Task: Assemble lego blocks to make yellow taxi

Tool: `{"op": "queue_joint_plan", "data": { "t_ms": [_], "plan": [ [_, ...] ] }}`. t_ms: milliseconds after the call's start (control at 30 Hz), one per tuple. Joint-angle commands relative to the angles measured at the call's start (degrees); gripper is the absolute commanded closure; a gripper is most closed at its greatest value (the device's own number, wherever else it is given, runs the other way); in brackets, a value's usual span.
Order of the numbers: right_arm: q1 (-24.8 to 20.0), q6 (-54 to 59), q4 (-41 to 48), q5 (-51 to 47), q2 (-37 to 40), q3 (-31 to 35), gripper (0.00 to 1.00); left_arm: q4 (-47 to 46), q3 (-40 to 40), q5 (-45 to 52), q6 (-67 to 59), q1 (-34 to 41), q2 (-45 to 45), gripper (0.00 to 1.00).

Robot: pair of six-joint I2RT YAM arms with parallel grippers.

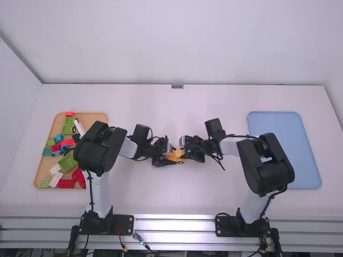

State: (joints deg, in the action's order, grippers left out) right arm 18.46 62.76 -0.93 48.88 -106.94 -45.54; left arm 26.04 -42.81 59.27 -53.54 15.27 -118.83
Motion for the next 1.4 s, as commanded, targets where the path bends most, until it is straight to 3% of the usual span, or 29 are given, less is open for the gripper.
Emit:
{"op": "queue_joint_plan", "data": {
  "t_ms": [0,733,1067,1267,1367],
  "plan": [
    [-0.2,-2.0,0.0,0.6,-0.9,-0.5,0.89,-0.1,-0.7,1.3,0.2,0.0,-1.0,0.39],
    [0.4,-1.9,1.1,-2.3,-0.9,-0.5,0.86,-0.1,-0.7,1.3,0.2,0.2,-1.0,0.39],
    [1.1,-1.0,1.2,-2.3,-0.9,-0.5,0.74,-0.1,-0.7,1.3,0.2,0.1,-1.0,0.39],
    [1.1,-1.0,1.1,-2.3,-0.9,-0.5,0.72,-0.1,-0.7,1.3,0.2,-0.1,-1.0,0.39],
    [1.1,-1.0,1.1,-2.3,-0.9,-0.5,0.65,-0.1,-0.7,1.3,0.2,0.1,-1.0,0.39]
  ]
}}
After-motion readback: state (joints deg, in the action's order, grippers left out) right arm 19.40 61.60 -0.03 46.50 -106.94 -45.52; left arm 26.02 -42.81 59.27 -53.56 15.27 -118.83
